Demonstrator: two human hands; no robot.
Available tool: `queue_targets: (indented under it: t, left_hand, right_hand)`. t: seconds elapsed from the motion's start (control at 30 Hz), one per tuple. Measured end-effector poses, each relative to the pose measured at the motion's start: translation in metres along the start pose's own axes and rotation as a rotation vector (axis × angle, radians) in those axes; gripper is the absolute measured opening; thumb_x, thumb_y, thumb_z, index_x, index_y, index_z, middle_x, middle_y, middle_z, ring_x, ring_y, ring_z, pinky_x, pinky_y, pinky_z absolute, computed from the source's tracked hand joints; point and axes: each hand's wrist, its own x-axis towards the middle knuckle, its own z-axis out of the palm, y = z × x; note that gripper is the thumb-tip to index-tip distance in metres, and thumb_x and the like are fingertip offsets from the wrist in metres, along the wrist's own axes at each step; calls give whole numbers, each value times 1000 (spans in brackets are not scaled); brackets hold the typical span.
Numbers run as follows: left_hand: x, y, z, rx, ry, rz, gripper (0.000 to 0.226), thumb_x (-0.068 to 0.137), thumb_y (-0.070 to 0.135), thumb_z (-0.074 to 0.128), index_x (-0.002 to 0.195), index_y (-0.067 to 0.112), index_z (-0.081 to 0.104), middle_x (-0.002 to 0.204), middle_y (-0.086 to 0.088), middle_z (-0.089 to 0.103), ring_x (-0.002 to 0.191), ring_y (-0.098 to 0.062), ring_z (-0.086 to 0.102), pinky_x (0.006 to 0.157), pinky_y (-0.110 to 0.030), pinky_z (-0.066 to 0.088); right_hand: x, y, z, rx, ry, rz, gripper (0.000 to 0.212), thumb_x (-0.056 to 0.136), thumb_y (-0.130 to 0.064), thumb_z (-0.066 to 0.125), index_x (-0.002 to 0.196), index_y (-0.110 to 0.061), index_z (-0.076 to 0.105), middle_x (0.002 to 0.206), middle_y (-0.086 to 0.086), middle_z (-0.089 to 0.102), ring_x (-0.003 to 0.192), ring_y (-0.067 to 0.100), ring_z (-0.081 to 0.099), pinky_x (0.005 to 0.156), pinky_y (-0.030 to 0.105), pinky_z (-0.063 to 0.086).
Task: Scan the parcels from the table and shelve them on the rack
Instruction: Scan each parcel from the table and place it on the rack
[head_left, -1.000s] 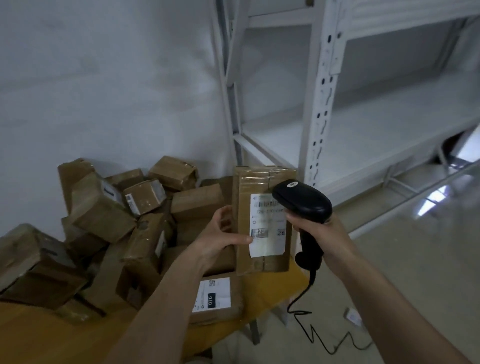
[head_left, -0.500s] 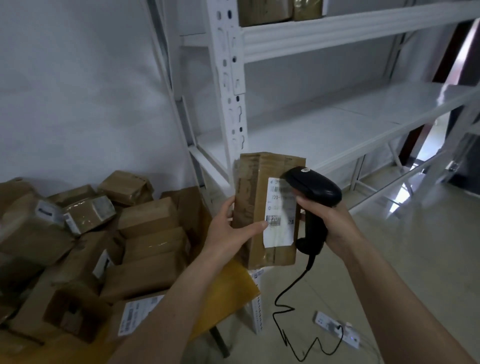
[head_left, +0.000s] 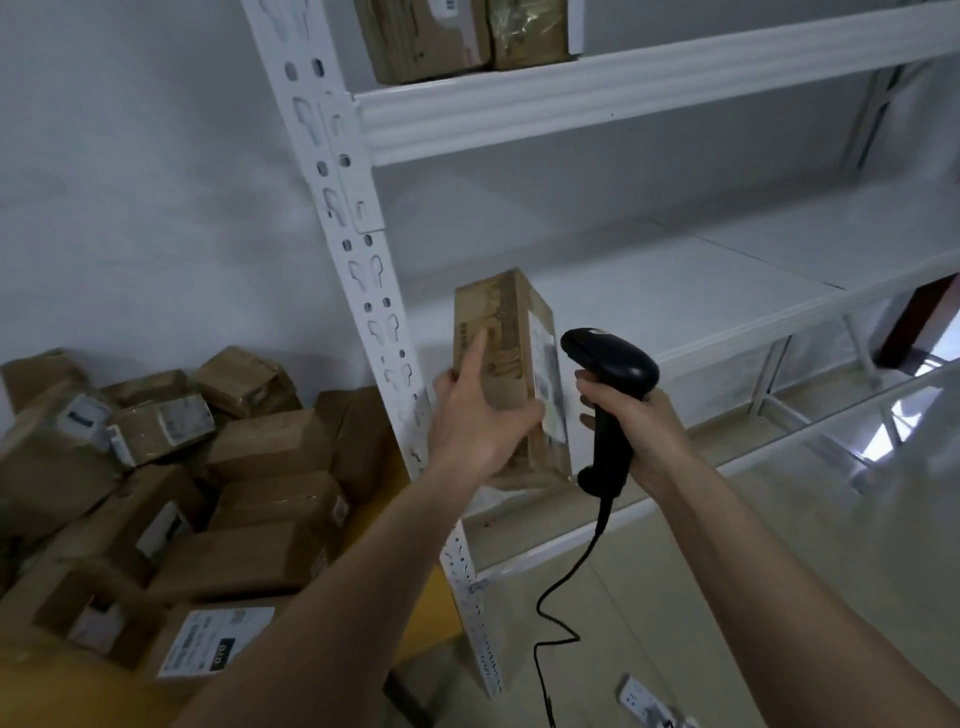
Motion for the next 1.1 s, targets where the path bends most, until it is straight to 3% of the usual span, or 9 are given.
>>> queue_targets:
  t: [0.2,0.4,0.5,0.6,0.73,0.87,0.97,1.03,1.1]
  left_hand:
    - [52,30,7,375,122,-90,81,85,46,63,151,42,17,160,-1,-3,140,-34,25,103,-48,38]
    - [81,27,11,348,231,-280,76,85,47,63,148,20,29,160,-12,-10,144,-39,12,109,-52,32]
    - [82,29,15,403,248,-193,61,90,49,56,139,16,42,155,-14,21,139,-34,25,111,-53,33]
    - [71,25,13,440,106,-20,35,88,46,53,107,18,60,115,-5,58,108,-25,53,96,-46,46]
    - [63,6,7,771,-59,183,57,79,33,70,130,20,48,130,-3,46,121,-22,43,97,-40,46]
    - [73,-1,4,921,49,221,63,84,17,71,140,16,41,139,-6,43,128,-23,39,103,-36,39]
    - [80,-2,4,957,84,205,61,85,14,68,141,13,42,140,-9,42,128,-24,38,105,-35,35]
    - [82,-2,5,976,89,198,59,86,14,66,140,13,42,140,-9,43,128,-25,38,106,-35,34]
    - [82,-2,4,967,91,202,58,86,14,66,139,13,44,138,-9,44,127,-25,39,105,-34,33]
  right_hand:
    - [19,-10,11,-44,-79,45,13,81,-10,75,88,-18,67,104,14,71,102,27,66,97,44,50]
    - [31,-4,22,-100,-150,125,13,82,-12,73,91,-17,64,103,14,70,100,26,67,94,44,52]
    - [37,-2,25,-63,-188,156,15,84,-10,71,98,-13,66,102,14,71,98,25,67,86,39,54]
    - [45,1,27,-28,-178,174,13,84,-8,71,95,-12,66,103,15,71,97,27,68,85,39,55]
    - [52,1,34,-1,-171,189,17,84,-8,71,101,-8,67,102,19,72,94,29,70,78,34,58]
    - [49,-3,44,5,-193,174,8,85,-3,68,91,-8,67,102,23,71,87,30,71,72,30,56]
    - [47,-5,48,-24,-185,166,8,85,0,67,87,-8,67,111,31,64,104,46,62,73,35,51]
    - [46,-6,49,-21,-183,155,8,84,1,66,89,-6,67,111,34,62,94,49,62,69,34,48]
    - [45,-8,48,-12,-165,142,7,84,0,66,90,-5,66,97,35,64,77,34,60,66,32,47]
